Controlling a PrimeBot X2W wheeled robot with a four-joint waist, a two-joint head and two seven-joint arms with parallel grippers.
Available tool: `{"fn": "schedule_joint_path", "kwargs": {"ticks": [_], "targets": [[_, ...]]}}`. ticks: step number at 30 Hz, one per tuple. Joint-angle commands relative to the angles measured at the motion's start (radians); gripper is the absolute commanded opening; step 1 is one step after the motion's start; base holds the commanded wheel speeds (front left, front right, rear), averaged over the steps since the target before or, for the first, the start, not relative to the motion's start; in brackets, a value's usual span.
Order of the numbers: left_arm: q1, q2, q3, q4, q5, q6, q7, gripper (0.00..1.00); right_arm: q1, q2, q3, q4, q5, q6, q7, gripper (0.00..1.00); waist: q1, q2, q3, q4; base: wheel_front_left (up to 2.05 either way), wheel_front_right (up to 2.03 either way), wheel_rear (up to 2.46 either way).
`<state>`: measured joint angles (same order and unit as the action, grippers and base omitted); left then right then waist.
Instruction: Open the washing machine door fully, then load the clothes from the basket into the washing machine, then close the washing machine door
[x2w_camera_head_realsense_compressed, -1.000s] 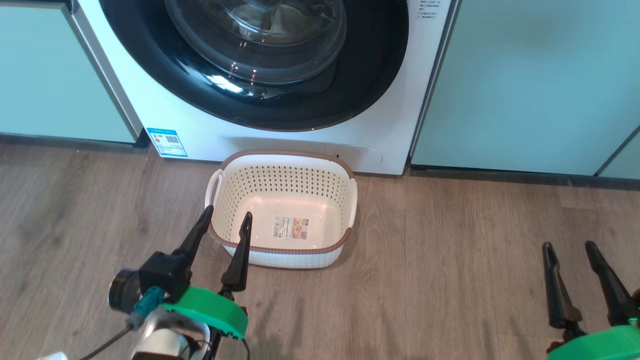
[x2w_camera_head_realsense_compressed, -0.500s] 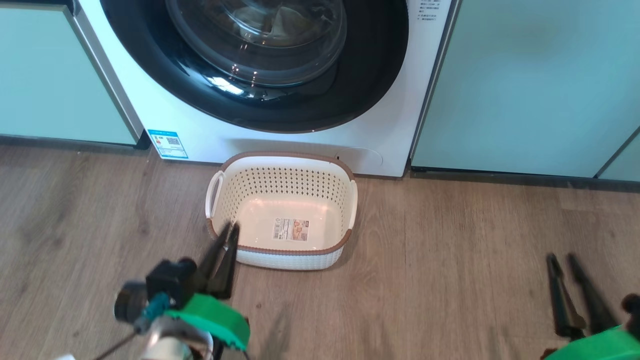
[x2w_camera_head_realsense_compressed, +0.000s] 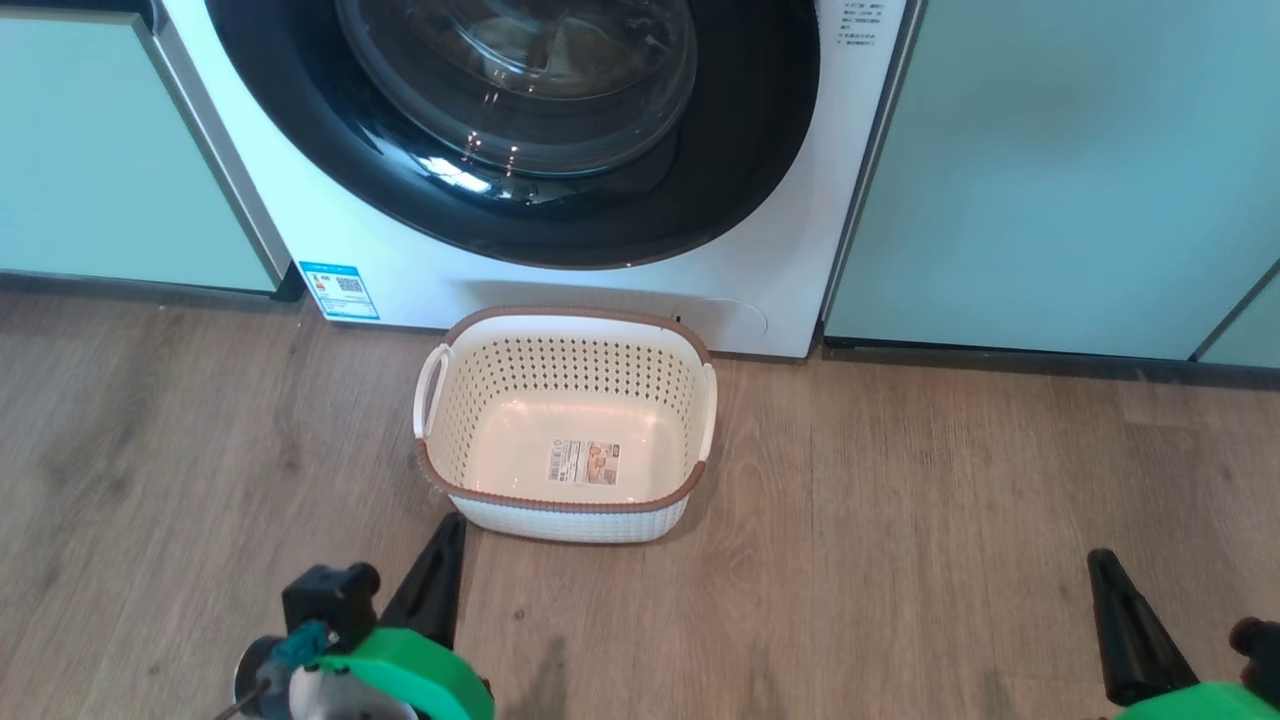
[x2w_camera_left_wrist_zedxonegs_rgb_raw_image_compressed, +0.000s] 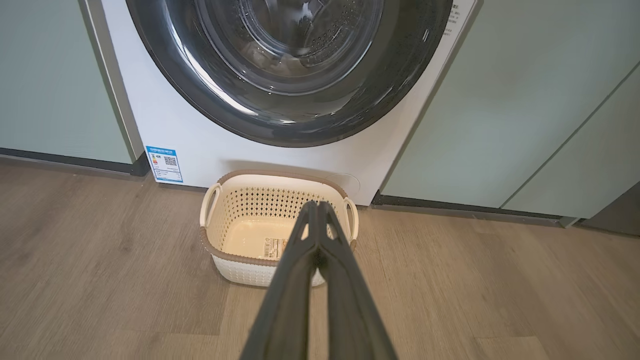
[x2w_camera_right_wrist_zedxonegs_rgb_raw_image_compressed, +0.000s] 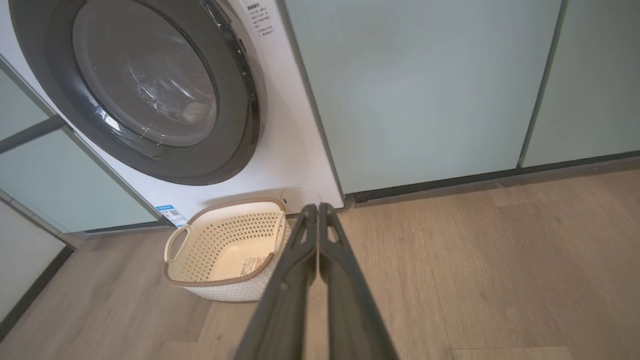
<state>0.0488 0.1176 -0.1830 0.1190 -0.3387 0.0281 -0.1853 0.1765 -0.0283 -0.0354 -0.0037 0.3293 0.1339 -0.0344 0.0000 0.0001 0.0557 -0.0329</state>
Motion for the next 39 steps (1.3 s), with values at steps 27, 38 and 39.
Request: {"fn": "schedule_joint_path", "kwargs": {"ticks": [27,38,39], "targets": [[-0.070,0.001,0.068,0.013,-0.318,-0.041,0.057,0.00,-0.091,-0.030,0.002,0.036,0.326,-0.001,0.019,0.00,0.0000,-0.0001,-0.012,0.008,0.00,0.00,0.00],[-0.080,-0.003,0.090,0.026,-0.443,-0.056,0.082,0.00,-0.115,-0.035,0.000,0.062,0.453,-0.001,0.028,0.00,0.0000,-0.0001,-0.017,0.011,0.00,0.00,0.00],[-0.081,-0.004,0.092,0.027,-0.454,-0.057,0.084,0.00,-0.117,-0.036,0.000,0.064,0.464,-0.001,0.029,0.00,0.0000,-0.0001,-0.018,0.011,0.00,0.00,0.00]]}}
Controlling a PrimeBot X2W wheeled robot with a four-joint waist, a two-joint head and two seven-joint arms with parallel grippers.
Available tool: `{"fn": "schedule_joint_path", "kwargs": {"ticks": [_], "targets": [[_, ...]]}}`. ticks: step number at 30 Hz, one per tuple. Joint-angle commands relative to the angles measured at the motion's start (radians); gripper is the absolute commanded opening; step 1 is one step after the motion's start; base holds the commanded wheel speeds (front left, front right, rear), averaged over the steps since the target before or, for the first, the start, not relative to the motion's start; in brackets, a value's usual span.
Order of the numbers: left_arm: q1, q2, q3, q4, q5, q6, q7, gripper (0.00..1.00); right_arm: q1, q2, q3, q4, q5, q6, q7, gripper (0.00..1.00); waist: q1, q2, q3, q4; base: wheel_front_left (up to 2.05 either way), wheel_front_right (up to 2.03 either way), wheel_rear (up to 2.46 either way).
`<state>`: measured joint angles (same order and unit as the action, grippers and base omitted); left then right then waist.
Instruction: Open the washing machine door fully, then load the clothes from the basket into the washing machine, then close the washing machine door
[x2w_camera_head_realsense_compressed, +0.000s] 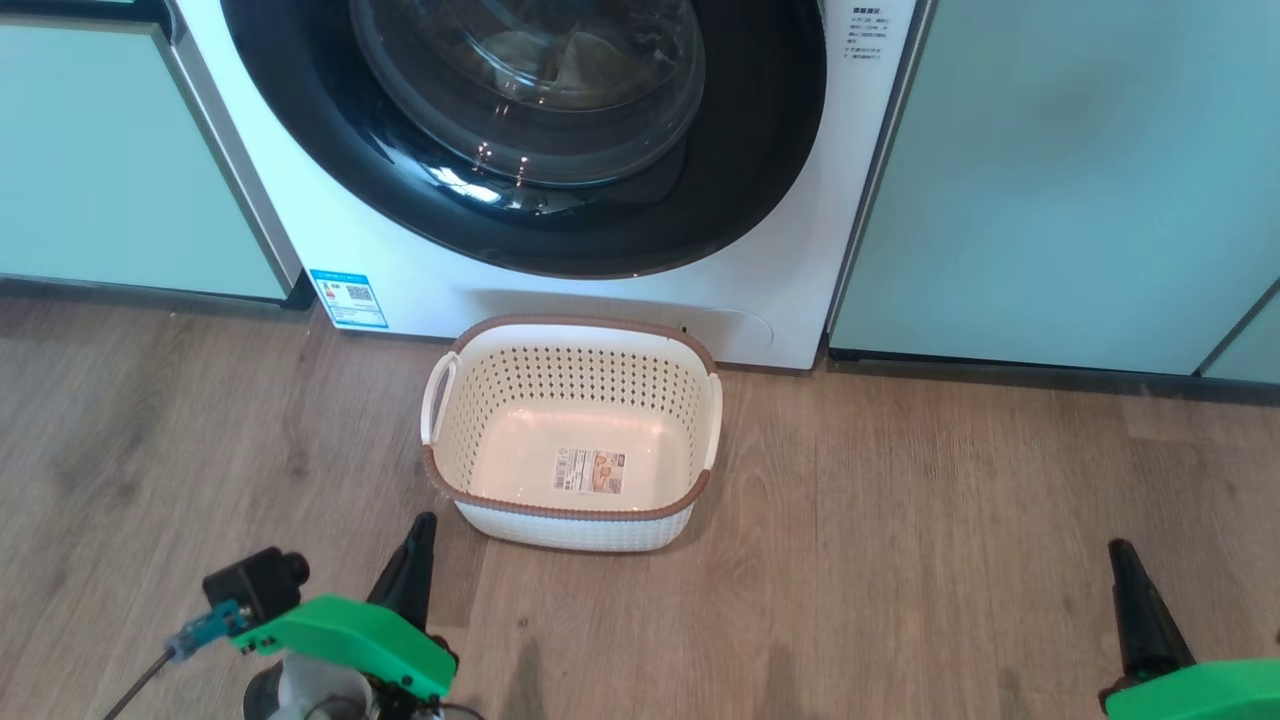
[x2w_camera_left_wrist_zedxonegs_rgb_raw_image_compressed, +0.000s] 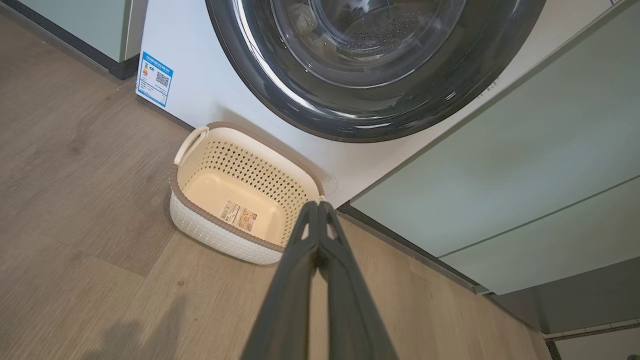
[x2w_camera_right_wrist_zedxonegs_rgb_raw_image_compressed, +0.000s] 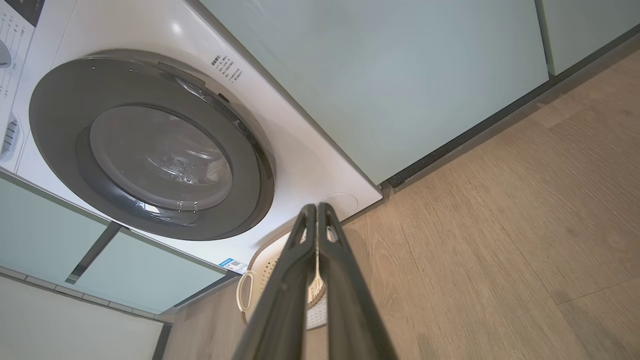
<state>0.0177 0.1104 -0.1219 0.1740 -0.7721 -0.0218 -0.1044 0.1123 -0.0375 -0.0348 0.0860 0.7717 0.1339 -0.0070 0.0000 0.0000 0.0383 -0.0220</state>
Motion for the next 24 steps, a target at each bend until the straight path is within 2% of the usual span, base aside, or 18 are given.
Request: {"fn": "schedule_joint_path", "kwargs": {"ticks": [1,24], "targets": [[-0.051,0.003,0.033,-0.027,-0.032,-0.009,0.006,0.00,-0.055,-0.027,-0.001,-0.023,0.033,-0.001,0.003,0.00,0.0000,0.0000,-0.001,0.000,0.00,0.00,0.00],[-0.073,-0.008,0.084,0.003,-0.291,-0.040,0.062,0.00,-0.105,-0.034,-0.009,0.032,0.296,-0.002,0.026,0.00,0.0000,0.0000,-0.011,0.007,0.00,0.00,0.00]]}}
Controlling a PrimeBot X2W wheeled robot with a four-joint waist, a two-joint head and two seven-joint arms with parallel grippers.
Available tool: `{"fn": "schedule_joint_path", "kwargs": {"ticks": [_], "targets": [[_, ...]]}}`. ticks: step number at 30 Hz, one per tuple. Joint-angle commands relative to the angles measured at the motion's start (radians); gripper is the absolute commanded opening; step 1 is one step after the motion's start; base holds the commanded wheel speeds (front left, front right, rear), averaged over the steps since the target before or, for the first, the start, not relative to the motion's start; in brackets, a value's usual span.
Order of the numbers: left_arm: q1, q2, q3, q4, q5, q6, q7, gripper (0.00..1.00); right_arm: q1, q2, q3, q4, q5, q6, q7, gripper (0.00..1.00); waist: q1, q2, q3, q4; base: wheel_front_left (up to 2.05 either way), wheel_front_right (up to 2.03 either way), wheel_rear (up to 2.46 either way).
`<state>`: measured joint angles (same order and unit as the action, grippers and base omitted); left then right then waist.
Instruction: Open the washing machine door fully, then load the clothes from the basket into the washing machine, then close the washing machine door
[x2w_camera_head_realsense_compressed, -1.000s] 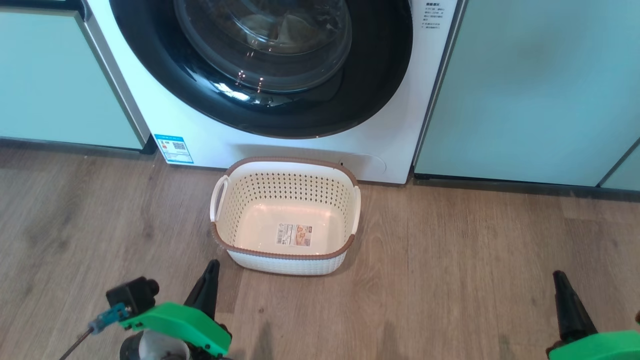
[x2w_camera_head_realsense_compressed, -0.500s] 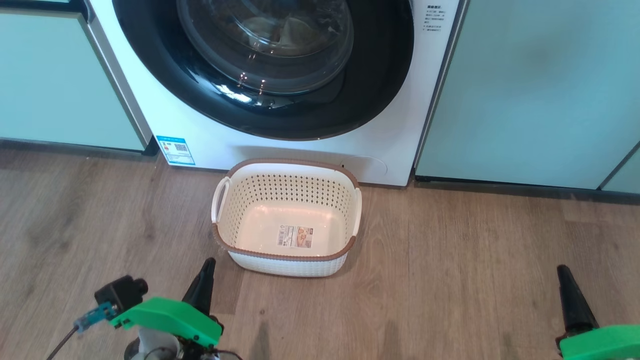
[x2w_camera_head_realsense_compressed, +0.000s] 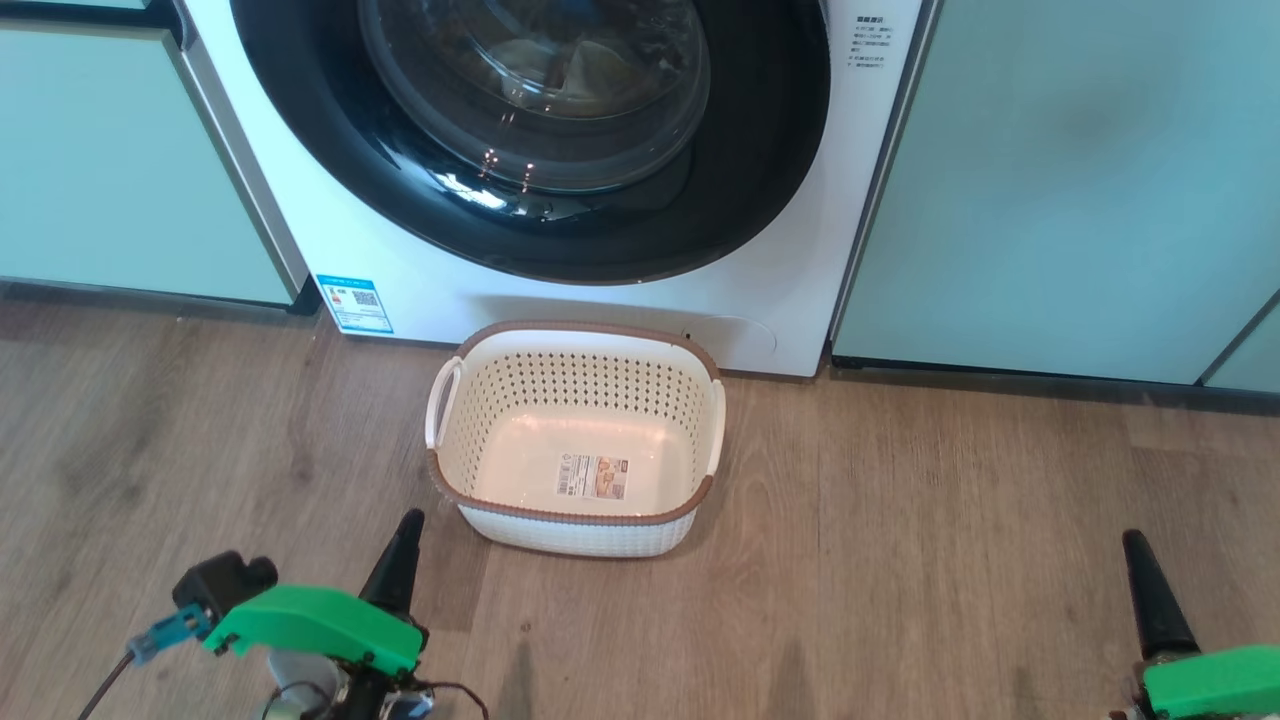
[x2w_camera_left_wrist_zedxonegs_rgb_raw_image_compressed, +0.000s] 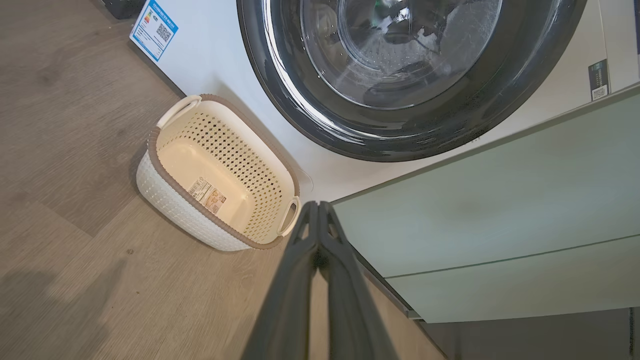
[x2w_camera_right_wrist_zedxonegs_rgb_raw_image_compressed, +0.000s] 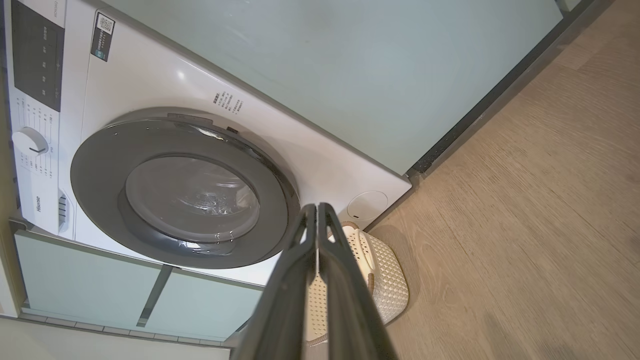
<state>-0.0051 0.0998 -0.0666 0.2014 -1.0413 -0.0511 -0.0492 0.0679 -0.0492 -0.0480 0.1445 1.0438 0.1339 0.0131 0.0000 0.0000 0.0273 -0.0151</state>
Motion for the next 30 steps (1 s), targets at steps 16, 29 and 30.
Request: {"fn": "schedule_joint_path", "kwargs": {"ticks": [16,29,30], "targets": [[-0.066,-0.006,0.066,-0.004,-0.201,-0.032,0.047,0.00,-0.095,-0.026,-0.004,0.012,0.204,-0.002,0.024,0.00,0.0000,0.0000,-0.008,0.005,0.00,0.00,0.00],[-0.078,-0.014,0.097,0.013,-0.345,-0.049,0.081,0.00,-0.124,-0.028,-0.011,0.044,0.350,-0.003,0.040,0.00,0.0000,0.0000,-0.014,0.009,0.00,0.00,0.00],[-0.079,-0.015,0.099,0.015,-0.356,-0.051,0.083,0.00,-0.126,-0.028,-0.012,0.046,0.361,-0.003,0.041,0.00,0.0000,0.0000,-0.014,0.009,0.00,0.00,0.00]]}}
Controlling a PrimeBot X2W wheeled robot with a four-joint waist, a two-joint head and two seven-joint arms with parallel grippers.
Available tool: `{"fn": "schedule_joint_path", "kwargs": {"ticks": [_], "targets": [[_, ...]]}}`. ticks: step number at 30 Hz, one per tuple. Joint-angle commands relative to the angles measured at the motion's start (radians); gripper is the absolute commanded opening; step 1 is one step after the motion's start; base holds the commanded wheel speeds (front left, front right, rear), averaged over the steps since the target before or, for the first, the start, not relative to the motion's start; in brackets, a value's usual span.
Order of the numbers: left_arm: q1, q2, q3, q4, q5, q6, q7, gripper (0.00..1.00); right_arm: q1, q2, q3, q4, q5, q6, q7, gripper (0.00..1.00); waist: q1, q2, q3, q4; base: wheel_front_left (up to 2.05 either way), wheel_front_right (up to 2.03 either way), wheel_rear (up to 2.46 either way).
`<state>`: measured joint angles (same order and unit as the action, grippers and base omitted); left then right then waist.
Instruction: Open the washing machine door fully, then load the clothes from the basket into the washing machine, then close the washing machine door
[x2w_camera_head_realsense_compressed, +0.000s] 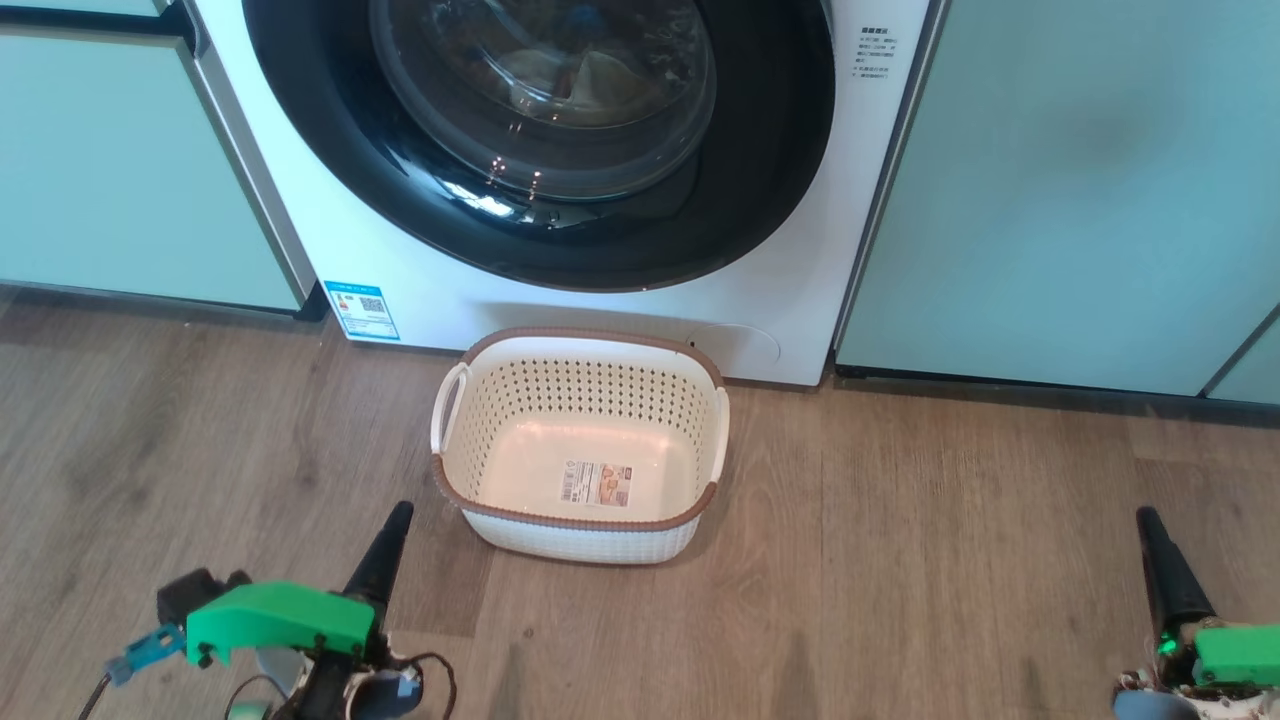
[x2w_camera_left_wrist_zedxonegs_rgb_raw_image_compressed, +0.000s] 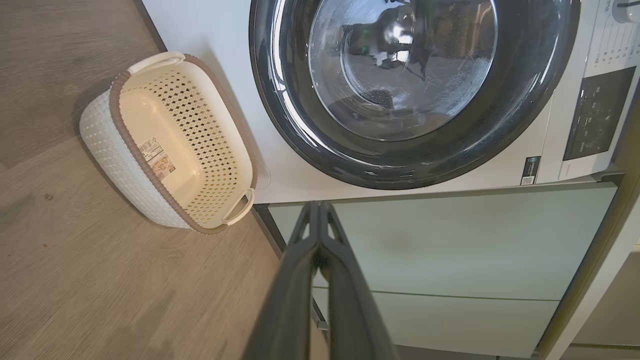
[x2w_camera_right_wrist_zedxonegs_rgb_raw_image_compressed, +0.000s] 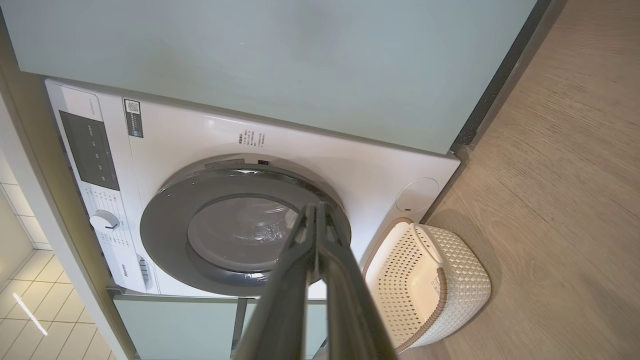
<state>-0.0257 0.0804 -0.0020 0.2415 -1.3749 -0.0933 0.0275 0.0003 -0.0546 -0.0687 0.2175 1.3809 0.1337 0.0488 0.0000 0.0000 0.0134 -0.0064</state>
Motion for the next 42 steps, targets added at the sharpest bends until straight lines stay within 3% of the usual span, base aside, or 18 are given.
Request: {"fn": "schedule_joint_path", "kwargs": {"ticks": [1,22,42], "targets": [[-0.060,0.004,0.037,-0.024,-0.034,-0.010,0.009,0.00,-0.060,-0.022,0.008,-0.024,0.035,-0.003,0.007,0.00,0.0000,0.0000,-0.001,0.001,0.00,0.00,0.00],[-0.080,-0.009,0.087,0.002,-0.254,-0.037,0.062,0.00,-0.104,-0.024,-0.006,0.024,0.257,-0.003,0.033,0.00,0.0000,0.0000,-0.010,0.006,0.00,0.00,0.00],[-0.080,-0.014,0.094,0.003,-0.252,-0.037,0.068,0.00,-0.105,-0.018,-0.015,0.025,0.253,-0.003,0.040,0.00,0.0000,0.0000,-0.010,0.006,0.00,0.00,0.00]]}}
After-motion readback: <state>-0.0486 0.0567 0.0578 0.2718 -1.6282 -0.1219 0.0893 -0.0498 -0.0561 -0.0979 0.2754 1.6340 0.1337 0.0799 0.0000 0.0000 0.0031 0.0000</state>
